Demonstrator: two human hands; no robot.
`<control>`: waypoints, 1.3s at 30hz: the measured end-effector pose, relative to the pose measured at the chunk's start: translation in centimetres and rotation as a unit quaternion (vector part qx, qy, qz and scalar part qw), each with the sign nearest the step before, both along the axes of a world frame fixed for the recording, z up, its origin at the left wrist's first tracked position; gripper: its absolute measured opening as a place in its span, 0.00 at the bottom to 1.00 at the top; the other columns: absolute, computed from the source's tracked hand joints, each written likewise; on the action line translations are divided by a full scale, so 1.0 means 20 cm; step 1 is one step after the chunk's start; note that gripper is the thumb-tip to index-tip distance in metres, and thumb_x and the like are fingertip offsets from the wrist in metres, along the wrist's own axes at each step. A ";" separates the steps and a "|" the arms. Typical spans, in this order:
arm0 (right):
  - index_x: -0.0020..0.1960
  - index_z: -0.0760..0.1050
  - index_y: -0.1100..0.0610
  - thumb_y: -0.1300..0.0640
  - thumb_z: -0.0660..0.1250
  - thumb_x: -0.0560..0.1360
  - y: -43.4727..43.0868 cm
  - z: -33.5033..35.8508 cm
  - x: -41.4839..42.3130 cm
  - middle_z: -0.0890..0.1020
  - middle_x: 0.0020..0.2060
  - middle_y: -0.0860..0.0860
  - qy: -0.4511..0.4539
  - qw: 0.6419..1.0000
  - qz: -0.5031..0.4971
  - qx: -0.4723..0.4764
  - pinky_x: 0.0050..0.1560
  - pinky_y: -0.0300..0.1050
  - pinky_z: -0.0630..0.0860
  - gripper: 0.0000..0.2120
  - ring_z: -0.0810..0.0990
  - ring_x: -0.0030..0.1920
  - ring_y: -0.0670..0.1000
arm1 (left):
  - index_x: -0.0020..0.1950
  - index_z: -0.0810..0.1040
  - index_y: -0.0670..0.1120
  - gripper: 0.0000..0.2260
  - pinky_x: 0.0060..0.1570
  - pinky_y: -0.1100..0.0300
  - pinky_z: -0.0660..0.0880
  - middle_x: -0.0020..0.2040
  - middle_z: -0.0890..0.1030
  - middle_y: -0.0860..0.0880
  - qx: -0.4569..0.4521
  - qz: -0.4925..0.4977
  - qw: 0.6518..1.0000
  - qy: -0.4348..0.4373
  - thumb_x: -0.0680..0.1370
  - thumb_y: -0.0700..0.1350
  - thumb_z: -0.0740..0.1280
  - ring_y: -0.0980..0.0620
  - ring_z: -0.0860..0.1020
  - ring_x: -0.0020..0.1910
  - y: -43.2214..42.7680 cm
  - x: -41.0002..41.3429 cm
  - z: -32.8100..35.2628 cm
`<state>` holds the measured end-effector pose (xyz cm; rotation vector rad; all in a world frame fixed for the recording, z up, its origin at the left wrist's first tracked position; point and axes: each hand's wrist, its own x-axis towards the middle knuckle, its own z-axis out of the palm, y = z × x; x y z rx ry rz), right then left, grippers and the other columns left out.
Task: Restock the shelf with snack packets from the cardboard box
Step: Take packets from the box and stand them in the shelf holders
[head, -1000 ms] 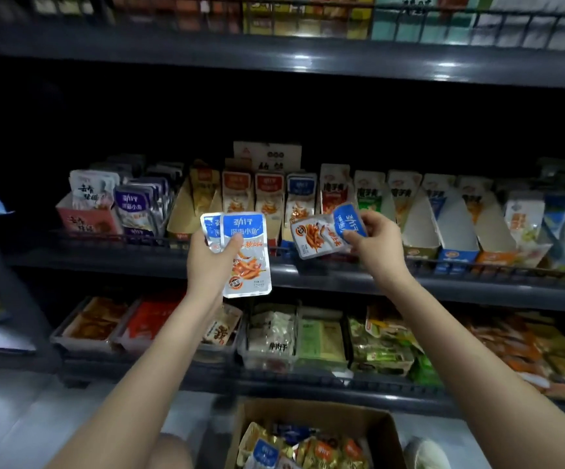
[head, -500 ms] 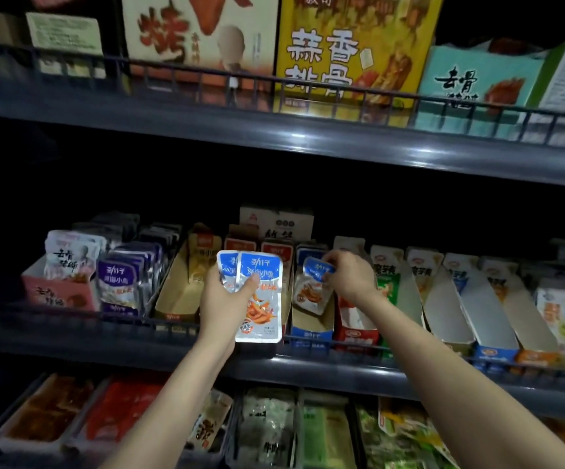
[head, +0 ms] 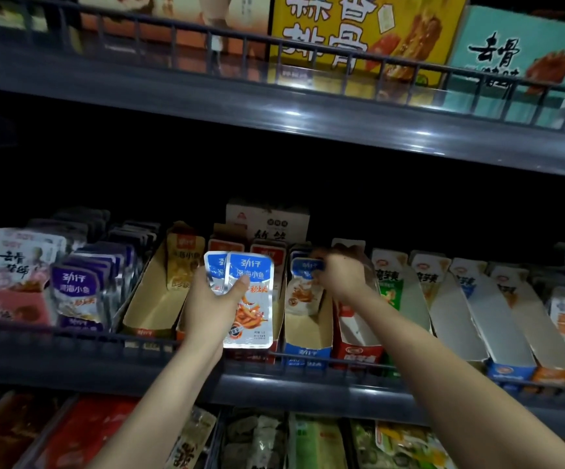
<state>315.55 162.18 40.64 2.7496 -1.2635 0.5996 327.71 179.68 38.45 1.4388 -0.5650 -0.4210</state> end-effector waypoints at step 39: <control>0.65 0.70 0.52 0.58 0.67 0.76 0.29 0.08 -0.16 0.78 0.53 0.41 -0.312 0.870 0.177 0.339 0.54 0.34 0.75 0.18 0.77 0.56 0.41 | 0.53 0.74 0.56 0.09 0.47 0.54 0.80 0.50 0.83 0.53 -0.021 -0.126 0.990 -0.053 0.75 0.47 0.70 0.54 0.83 0.48 0.00 -0.12 0.00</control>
